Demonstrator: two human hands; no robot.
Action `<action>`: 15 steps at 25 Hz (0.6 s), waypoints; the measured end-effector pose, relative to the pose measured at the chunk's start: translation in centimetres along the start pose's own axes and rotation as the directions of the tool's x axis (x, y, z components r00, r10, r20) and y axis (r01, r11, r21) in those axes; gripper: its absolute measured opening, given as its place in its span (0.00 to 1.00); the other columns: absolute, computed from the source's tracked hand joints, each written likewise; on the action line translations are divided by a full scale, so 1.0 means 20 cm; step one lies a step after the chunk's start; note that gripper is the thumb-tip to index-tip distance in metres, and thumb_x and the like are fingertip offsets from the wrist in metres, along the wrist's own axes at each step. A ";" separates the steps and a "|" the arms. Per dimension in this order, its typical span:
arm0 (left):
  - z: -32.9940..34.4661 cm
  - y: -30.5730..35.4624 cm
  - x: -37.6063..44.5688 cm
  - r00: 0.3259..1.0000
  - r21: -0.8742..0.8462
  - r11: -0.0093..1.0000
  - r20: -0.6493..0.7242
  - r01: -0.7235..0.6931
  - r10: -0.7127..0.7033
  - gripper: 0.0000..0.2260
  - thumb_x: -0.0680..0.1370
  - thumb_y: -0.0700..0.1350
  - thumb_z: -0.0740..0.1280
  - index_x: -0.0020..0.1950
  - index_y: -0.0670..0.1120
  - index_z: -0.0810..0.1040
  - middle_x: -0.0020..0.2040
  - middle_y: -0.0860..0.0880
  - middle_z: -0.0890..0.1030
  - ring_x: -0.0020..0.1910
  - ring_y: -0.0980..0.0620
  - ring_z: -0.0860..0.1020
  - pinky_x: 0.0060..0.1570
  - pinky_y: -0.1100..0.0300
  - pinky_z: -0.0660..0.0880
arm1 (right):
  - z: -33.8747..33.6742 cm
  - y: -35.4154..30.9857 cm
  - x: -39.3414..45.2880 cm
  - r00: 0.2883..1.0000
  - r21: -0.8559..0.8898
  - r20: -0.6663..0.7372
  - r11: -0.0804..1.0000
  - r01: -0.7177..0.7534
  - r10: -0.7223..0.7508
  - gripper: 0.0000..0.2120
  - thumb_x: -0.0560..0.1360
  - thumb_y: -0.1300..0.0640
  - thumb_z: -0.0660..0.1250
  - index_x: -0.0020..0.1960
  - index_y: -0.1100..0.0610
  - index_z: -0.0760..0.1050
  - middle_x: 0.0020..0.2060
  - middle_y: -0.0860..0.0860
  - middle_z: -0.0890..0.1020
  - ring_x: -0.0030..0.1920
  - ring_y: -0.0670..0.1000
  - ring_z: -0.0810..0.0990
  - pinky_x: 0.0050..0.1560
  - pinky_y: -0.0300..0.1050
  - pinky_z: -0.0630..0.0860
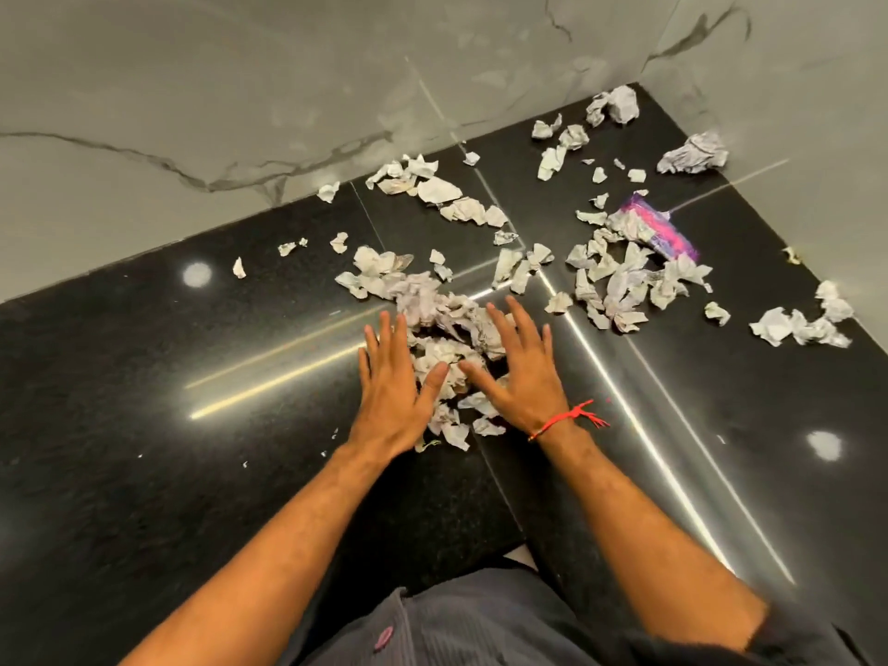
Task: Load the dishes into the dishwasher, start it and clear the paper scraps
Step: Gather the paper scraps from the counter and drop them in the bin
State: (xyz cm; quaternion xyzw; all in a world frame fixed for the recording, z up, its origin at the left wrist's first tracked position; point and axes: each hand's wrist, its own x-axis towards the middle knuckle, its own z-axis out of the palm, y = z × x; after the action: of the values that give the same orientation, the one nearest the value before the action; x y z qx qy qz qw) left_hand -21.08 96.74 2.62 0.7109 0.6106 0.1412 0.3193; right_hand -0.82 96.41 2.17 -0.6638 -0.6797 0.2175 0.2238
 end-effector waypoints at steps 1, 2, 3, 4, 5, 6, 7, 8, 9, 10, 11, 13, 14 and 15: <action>0.02 0.05 0.00 1.000 0.009 1.000 -0.030 0.005 -0.005 0.38 0.81 0.66 0.55 0.82 0.55 0.37 0.81 0.52 0.32 0.79 0.47 0.31 0.77 0.39 0.36 | -0.04 0.02 0.02 0.997 0.136 -0.080 0.991 -0.003 0.014 0.36 0.76 0.34 0.62 0.78 0.49 0.58 0.78 0.52 0.59 0.78 0.51 0.56 0.77 0.59 0.57; 0.02 0.09 0.00 0.999 0.053 0.999 -0.052 -0.012 0.015 0.38 0.81 0.66 0.56 0.82 0.55 0.39 0.81 0.52 0.32 0.79 0.46 0.32 0.77 0.40 0.35 | -0.10 0.07 0.04 0.982 0.224 -0.182 0.975 0.001 0.041 0.32 0.77 0.39 0.65 0.76 0.51 0.63 0.75 0.53 0.65 0.76 0.51 0.61 0.75 0.56 0.63; 0.02 0.12 0.00 0.996 0.123 0.990 -0.055 -0.069 0.076 0.38 0.80 0.67 0.58 0.82 0.55 0.43 0.81 0.51 0.34 0.80 0.45 0.33 0.76 0.39 0.36 | -0.17 0.15 0.06 0.954 0.238 -0.289 0.971 -0.006 0.077 0.29 0.77 0.43 0.68 0.74 0.54 0.66 0.72 0.54 0.69 0.74 0.51 0.65 0.73 0.54 0.65; 0.03 0.16 0.02 0.986 0.200 0.968 -0.035 -0.152 0.162 0.37 0.79 0.68 0.59 0.82 0.56 0.47 0.82 0.51 0.36 0.80 0.45 0.35 0.76 0.39 0.37 | -0.26 0.26 0.08 0.919 0.201 -0.377 0.979 -0.037 0.112 0.27 0.77 0.45 0.68 0.72 0.55 0.69 0.70 0.55 0.71 0.72 0.52 0.67 0.73 0.53 0.65; 0.04 0.20 0.04 0.969 0.273 0.931 0.008 -0.241 0.248 0.36 0.78 0.69 0.59 0.82 0.58 0.52 0.82 0.51 0.37 0.81 0.44 0.37 0.76 0.37 0.39 | -0.35 0.38 0.10 0.885 0.139 -0.443 0.986 -0.090 0.144 0.27 0.77 0.44 0.68 0.72 0.56 0.69 0.69 0.55 0.72 0.72 0.54 0.67 0.74 0.51 0.63; 0.06 0.26 0.07 0.946 0.335 0.886 0.066 -0.321 0.318 0.35 0.77 0.70 0.60 0.81 0.59 0.55 0.82 0.51 0.39 0.81 0.43 0.39 0.76 0.35 0.42 | -0.45 0.51 0.11 0.856 0.072 -0.487 0.985 -0.158 0.173 0.29 0.77 0.41 0.67 0.72 0.55 0.69 0.69 0.56 0.71 0.72 0.55 0.67 0.74 0.51 0.62; 0.08 0.32 0.11 0.923 0.380 0.841 0.126 -0.384 0.364 0.34 0.76 0.70 0.60 0.80 0.61 0.58 0.82 0.50 0.39 0.81 0.42 0.42 0.76 0.33 0.45 | -0.54 0.64 0.12 0.834 0.008 -0.512 0.971 -0.238 0.208 0.31 0.76 0.37 0.65 0.73 0.54 0.68 0.70 0.57 0.70 0.72 0.57 0.66 0.74 0.52 0.60; 0.10 0.39 0.16 0.903 0.405 0.807 0.179 -0.430 0.391 0.34 0.76 0.70 0.60 0.79 0.61 0.59 0.82 0.50 0.40 0.81 0.41 0.44 0.75 0.31 0.48 | -0.63 0.77 0.13 0.817 -0.051 -0.518 0.944 -0.327 0.255 0.33 0.75 0.33 0.63 0.74 0.51 0.66 0.71 0.57 0.68 0.72 0.59 0.65 0.75 0.54 0.59; 0.14 0.47 0.22 0.885 0.412 0.783 0.226 -0.466 0.407 0.33 0.76 0.69 0.60 0.79 0.61 0.58 0.82 0.50 0.39 0.81 0.40 0.45 0.74 0.30 0.49 | -0.71 0.89 0.12 0.799 -0.105 -0.509 0.898 -0.427 0.320 0.35 0.74 0.31 0.61 0.75 0.47 0.65 0.73 0.58 0.66 0.72 0.60 0.63 0.74 0.56 0.58; 0.18 0.56 0.28 0.867 0.414 0.762 0.266 -0.498 0.421 0.33 0.77 0.68 0.60 0.79 0.60 0.58 0.82 0.50 0.39 0.81 0.39 0.46 0.73 0.29 0.50 | -0.78 1.00 0.11 0.781 -0.148 -0.488 0.845 -0.514 0.390 0.36 0.72 0.28 0.59 0.75 0.44 0.63 0.74 0.57 0.63 0.72 0.62 0.62 0.74 0.60 0.57; 0.22 0.65 0.35 0.848 0.420 0.737 0.299 -0.529 0.438 0.32 0.78 0.67 0.60 0.79 0.60 0.57 0.82 0.51 0.38 0.80 0.39 0.46 0.73 0.28 0.50 | -0.82 1.09 0.09 0.769 -0.174 -0.449 0.799 -0.575 0.455 0.37 0.71 0.26 0.57 0.76 0.42 0.61 0.75 0.57 0.61 0.73 0.63 0.60 0.74 0.63 0.55; 0.31 0.83 0.49 0.811 0.425 0.692 0.351 -0.583 0.468 0.31 0.79 0.66 0.59 0.80 0.60 0.55 0.82 0.52 0.37 0.81 0.39 0.46 0.73 0.28 0.49 | -0.84 1.20 0.07 0.752 -0.191 -0.367 0.747 -0.637 0.548 0.38 0.70 0.24 0.54 0.76 0.39 0.58 0.77 0.56 0.58 0.75 0.65 0.56 0.75 0.66 0.49; 0.35 0.91 0.55 0.801 0.423 0.681 0.367 -0.597 0.474 0.30 0.80 0.65 0.58 0.80 0.61 0.55 0.82 0.53 0.37 0.81 0.39 0.45 0.74 0.29 0.48 | -0.82 1.20 0.06 0.761 -0.206 -0.334 0.745 -0.635 0.556 0.38 0.70 0.24 0.53 0.76 0.38 0.58 0.78 0.55 0.58 0.76 0.66 0.54 0.75 0.67 0.46; 0.37 0.96 0.59 0.797 0.421 0.678 0.368 -0.602 0.480 0.29 0.81 0.64 0.56 0.80 0.61 0.54 0.82 0.53 0.38 0.81 0.39 0.46 0.74 0.29 0.48 | -0.77 1.15 0.07 0.785 -0.233 -0.309 0.757 -0.610 0.537 0.37 0.71 0.24 0.53 0.76 0.39 0.59 0.78 0.55 0.58 0.76 0.66 0.53 0.75 0.67 0.45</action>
State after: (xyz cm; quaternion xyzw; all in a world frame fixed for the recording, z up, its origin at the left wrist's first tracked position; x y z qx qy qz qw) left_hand 0.79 105.04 6.81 0.9298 0.3448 -0.0220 0.1266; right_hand 26.81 98.34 0.88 -0.8880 -0.4380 0.0865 0.1100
